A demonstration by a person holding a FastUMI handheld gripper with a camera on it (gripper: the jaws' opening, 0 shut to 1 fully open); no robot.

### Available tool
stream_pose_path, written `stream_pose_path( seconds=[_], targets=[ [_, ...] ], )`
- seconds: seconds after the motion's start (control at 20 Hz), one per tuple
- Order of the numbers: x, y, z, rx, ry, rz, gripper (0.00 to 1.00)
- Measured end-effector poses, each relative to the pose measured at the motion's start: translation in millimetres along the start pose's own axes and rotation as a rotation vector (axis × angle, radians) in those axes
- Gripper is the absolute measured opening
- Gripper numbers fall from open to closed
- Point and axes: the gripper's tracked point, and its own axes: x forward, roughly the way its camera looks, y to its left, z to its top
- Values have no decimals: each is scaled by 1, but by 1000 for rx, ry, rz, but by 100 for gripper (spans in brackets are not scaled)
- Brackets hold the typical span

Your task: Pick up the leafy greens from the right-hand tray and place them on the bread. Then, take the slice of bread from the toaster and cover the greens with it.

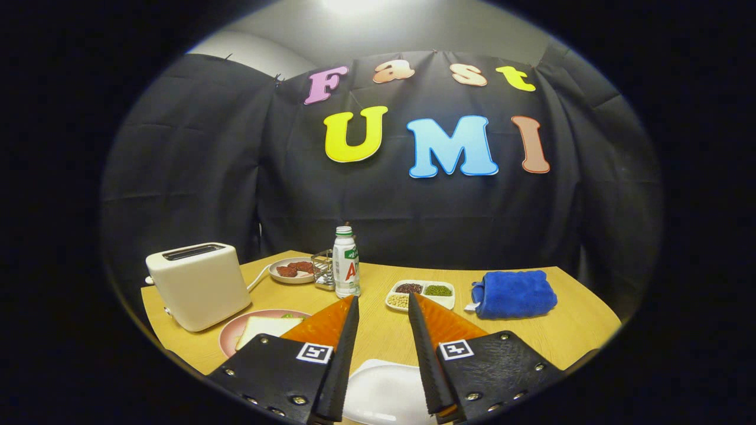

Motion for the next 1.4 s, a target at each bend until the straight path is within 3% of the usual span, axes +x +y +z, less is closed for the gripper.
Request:
stream_pose_path(
  seconds=[0.5,0.75,1.15,1.4],
  targets=[
    [-34,-123,18,-56,-136,-30,51],
    [-67,-207,9,25,-142,-60,51],
    [-128,-382,-17,-68,-124,-271,51],
    [-149,-413,-45,3,-109,-265,51]
  ],
)
